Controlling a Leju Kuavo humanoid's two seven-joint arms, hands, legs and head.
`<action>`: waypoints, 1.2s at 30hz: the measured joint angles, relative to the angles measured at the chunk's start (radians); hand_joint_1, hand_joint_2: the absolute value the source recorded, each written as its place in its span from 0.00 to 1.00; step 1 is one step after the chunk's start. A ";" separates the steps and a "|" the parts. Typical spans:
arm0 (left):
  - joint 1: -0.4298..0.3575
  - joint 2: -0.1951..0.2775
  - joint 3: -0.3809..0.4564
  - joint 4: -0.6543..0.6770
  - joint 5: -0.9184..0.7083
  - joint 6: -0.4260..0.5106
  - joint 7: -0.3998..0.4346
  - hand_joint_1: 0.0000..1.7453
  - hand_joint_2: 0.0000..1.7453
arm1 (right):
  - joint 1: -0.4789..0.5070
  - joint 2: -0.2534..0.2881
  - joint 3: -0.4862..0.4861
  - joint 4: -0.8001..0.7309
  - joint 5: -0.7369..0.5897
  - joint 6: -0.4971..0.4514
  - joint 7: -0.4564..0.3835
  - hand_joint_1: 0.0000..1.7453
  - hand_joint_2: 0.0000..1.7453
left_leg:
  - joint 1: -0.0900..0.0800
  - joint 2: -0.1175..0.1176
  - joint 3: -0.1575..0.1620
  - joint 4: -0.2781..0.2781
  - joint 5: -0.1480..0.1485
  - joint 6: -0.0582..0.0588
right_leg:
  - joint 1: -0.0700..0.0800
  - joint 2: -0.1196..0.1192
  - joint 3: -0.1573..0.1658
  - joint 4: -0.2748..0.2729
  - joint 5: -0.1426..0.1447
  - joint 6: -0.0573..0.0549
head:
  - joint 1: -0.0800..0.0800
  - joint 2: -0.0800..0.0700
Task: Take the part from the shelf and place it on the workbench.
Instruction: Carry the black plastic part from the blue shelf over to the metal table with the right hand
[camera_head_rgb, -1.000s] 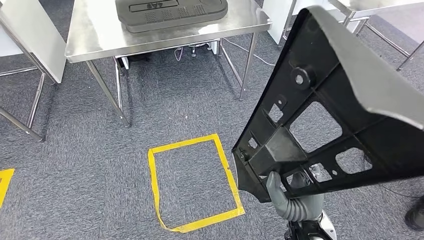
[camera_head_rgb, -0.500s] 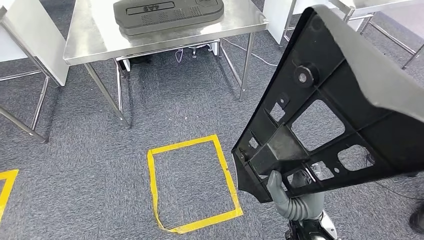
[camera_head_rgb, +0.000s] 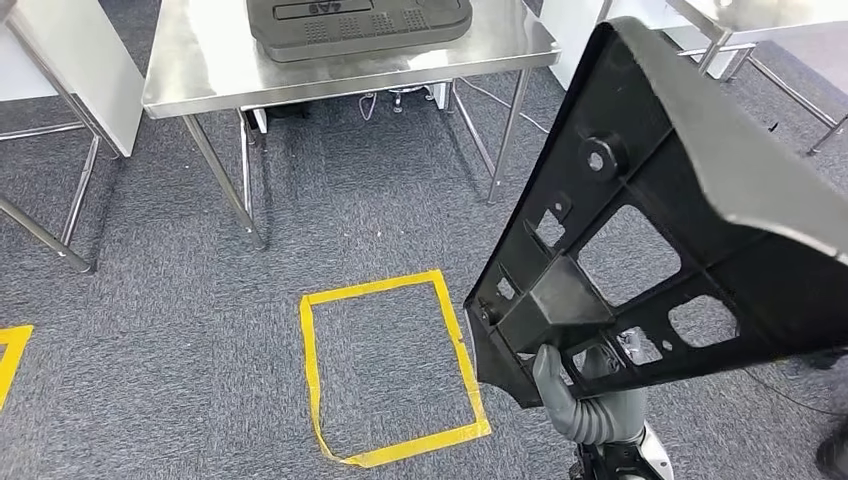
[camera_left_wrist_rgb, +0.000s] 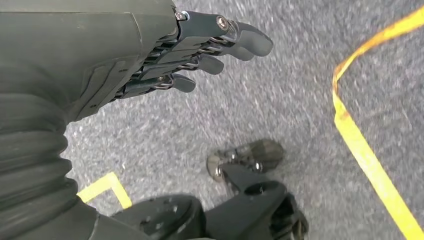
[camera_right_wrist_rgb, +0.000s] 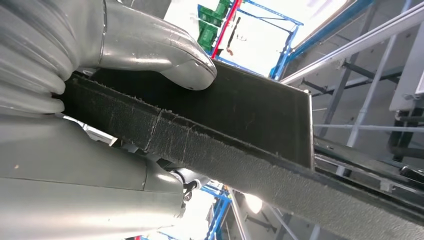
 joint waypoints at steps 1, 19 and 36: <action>0.000 -0.001 0.000 0.000 -0.001 0.001 0.000 0.00 1.00 | 0.000 0.000 0.000 0.000 0.000 0.000 0.000 1.00 1.00 | 0.000 -0.002 0.002 0.000 -0.002 -0.002 | -0.001 0.000 0.029 -0.069 0.032 0.009 | 0.001 0.000; 0.002 0.002 0.000 0.000 -0.014 0.008 0.006 0.00 1.00 | 0.005 0.008 -0.001 0.001 -0.004 0.000 -0.003 1.00 1.00 | 0.001 0.013 -0.012 0.034 -0.002 -0.041 | -0.001 0.001 0.153 -0.234 0.062 -0.031 | -0.003 0.000; 0.000 -0.002 0.000 0.000 -0.016 0.003 0.001 0.00 1.00 | 0.005 0.009 -0.001 0.002 -0.005 0.001 -0.006 1.00 1.00 | -0.013 -0.005 0.052 0.002 -0.062 -0.016 | 0.007 0.003 0.080 -0.226 0.114 -0.011 | 0.013 0.000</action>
